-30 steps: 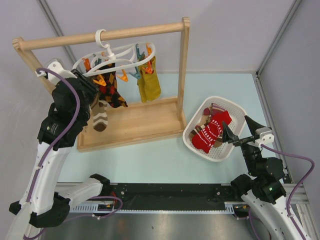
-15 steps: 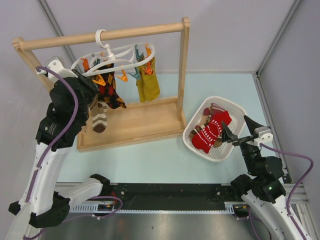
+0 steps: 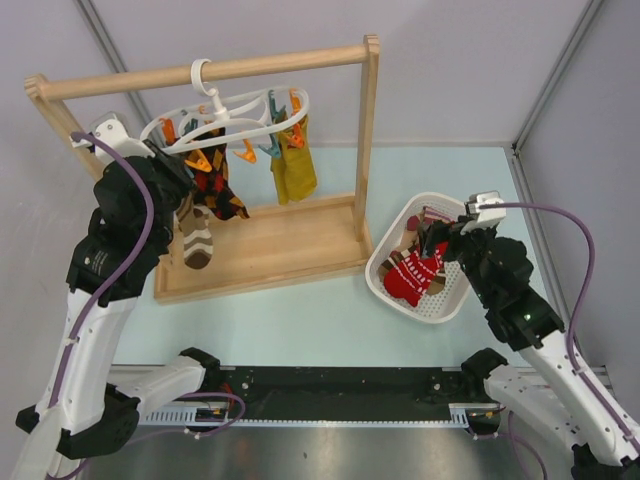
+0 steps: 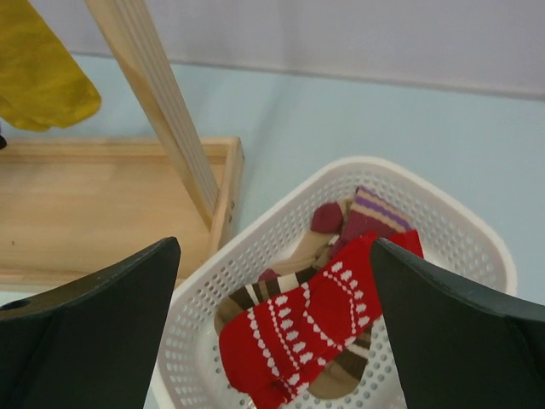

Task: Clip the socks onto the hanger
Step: Pick up the sock from the bin.

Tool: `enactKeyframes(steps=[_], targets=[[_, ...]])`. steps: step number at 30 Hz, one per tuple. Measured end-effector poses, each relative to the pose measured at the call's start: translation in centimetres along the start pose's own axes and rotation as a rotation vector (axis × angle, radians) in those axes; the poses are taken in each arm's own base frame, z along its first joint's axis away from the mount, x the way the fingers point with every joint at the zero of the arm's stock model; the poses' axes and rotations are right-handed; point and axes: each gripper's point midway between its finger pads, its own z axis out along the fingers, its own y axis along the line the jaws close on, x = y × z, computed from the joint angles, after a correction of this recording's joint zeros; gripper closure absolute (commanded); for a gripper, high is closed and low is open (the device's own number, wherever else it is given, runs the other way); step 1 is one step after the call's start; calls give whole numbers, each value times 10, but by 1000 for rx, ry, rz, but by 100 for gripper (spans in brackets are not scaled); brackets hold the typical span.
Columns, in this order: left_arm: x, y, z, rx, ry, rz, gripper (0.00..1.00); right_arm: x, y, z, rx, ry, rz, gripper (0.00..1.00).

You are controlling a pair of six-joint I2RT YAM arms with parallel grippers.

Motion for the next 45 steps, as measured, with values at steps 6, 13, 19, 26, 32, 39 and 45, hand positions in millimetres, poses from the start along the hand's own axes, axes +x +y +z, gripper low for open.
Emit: enactKeyframes(steps=[6,13,19,26,32,39,45], targets=[[1,-1,0,8,4,14,80,40,-19,22,135,183,114,0],[6,-2,-2,35,11,29,80,94,-94,45,385,357,401,0],[9,-3,-1,50,14,43,80,136,-127,63,475,446,638,18],[9,-3,-1,54,9,55,80,160,-133,91,495,467,732,34],[6,-2,-3,58,1,63,80,197,-140,97,566,544,758,47],[8,-2,-3,60,-2,65,80,219,-140,106,590,571,765,55],[8,-2,-3,61,-2,64,80,231,-138,116,583,577,775,65]])
